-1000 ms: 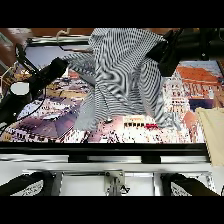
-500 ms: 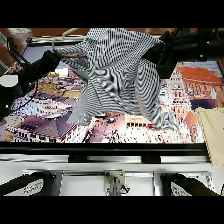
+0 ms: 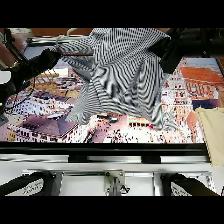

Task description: Fold the shirts.

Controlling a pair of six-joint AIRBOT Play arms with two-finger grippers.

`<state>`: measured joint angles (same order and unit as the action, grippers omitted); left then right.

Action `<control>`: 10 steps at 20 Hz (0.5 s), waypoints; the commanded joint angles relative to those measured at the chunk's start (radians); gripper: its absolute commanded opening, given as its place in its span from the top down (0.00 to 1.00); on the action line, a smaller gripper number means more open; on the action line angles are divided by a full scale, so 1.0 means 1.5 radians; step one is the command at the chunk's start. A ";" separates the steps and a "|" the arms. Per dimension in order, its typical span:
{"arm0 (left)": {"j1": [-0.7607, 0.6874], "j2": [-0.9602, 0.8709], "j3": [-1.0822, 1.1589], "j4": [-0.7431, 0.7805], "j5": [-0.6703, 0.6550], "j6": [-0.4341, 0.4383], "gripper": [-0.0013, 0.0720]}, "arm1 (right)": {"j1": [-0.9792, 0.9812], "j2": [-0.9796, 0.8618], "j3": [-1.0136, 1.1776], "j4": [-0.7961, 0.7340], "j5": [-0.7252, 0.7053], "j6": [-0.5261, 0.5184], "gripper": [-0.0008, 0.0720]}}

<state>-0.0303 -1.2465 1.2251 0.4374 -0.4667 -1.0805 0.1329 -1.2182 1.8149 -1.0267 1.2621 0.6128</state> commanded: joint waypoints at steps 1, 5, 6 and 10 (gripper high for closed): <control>-0.011 0.007 0.027 -0.004 -0.017 0.033 0.93 | 0.001 -0.001 0.000 -0.020 0.005 -0.013 0.91; -0.036 0.007 0.080 -0.003 -0.017 0.060 0.93 | 0.001 -0.001 0.000 -0.025 0.006 -0.018 0.91; -0.038 0.007 0.088 -0.003 -0.022 0.060 0.93 | 0.001 -0.001 0.000 -0.031 0.000 -0.018 0.91; -0.056 0.007 0.118 -0.008 -0.077 0.069 0.93 | 0.002 -0.003 0.000 -0.005 0.006 -0.011 0.91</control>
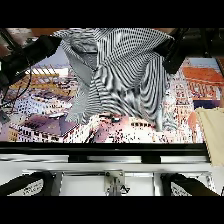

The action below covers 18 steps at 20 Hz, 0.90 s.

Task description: Fold the shirts.

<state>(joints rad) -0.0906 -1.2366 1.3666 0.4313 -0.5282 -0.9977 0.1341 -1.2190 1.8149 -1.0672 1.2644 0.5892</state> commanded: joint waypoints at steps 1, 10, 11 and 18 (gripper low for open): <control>-0.035 0.001 0.038 -0.004 -0.039 0.033 0.93 | 0.002 -0.006 -0.001 0.038 0.009 0.012 0.91; -0.198 0.018 0.171 0.112 -0.214 0.045 0.93 | 0.023 -0.030 0.033 0.034 -0.128 0.140 0.91; -0.193 0.021 0.171 0.188 -0.222 -0.013 0.93 | 0.023 -0.027 0.045 0.036 -0.120 0.152 0.91; -0.147 0.020 0.172 0.348 -0.195 -0.122 0.68 | 0.024 0.028 0.052 0.096 -0.008 0.199 0.91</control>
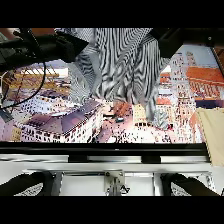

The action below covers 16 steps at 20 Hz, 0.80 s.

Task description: Fold the shirts.

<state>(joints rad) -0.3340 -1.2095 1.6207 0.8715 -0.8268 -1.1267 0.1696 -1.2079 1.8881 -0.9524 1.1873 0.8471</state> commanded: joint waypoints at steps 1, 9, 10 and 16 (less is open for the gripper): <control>0.022 0.004 0.009 0.055 0.004 -0.036 0.38 | 0.000 0.028 0.004 0.018 0.047 0.034 0.91; 0.053 0.061 0.127 0.053 -0.002 -0.036 0.20 | 0.000 0.064 0.004 -0.231 -0.021 0.241 0.91; 0.051 0.072 0.127 0.053 -0.010 -0.038 0.20 | 0.000 0.064 0.004 -0.250 -0.042 0.256 0.90; 0.039 0.083 0.126 0.053 -0.106 -0.051 0.20 | 0.000 0.064 0.004 -0.492 -0.157 0.389 0.91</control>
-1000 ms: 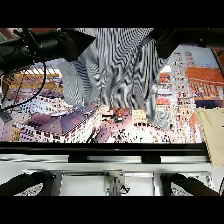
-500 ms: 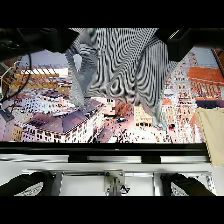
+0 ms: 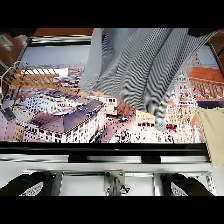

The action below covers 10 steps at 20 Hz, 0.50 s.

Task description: Fold the shirts.

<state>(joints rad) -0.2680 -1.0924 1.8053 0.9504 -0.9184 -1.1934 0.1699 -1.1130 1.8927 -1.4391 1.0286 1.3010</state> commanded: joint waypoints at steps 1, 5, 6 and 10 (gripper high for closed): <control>-0.005 0.005 0.003 0.000 -0.051 -0.006 0.20 | -0.001 0.001 0.001 -0.264 -0.048 0.132 0.91; -0.004 0.004 0.003 0.000 -0.054 -0.006 0.20 | -0.014 0.001 0.001 -0.539 -0.031 0.223 0.91; -0.004 0.004 0.003 0.000 -0.054 -0.006 0.20 | -0.037 0.001 0.001 -0.540 -0.033 0.235 0.91; -0.004 0.004 0.003 0.000 -0.054 -0.006 0.20 | -0.212 0.001 0.001 -0.499 -0.086 0.322 0.91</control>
<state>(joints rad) -0.2741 -1.0866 1.8091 0.9504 -0.9955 -1.2018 -0.0017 -1.1118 1.8927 -2.1403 0.9634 1.6760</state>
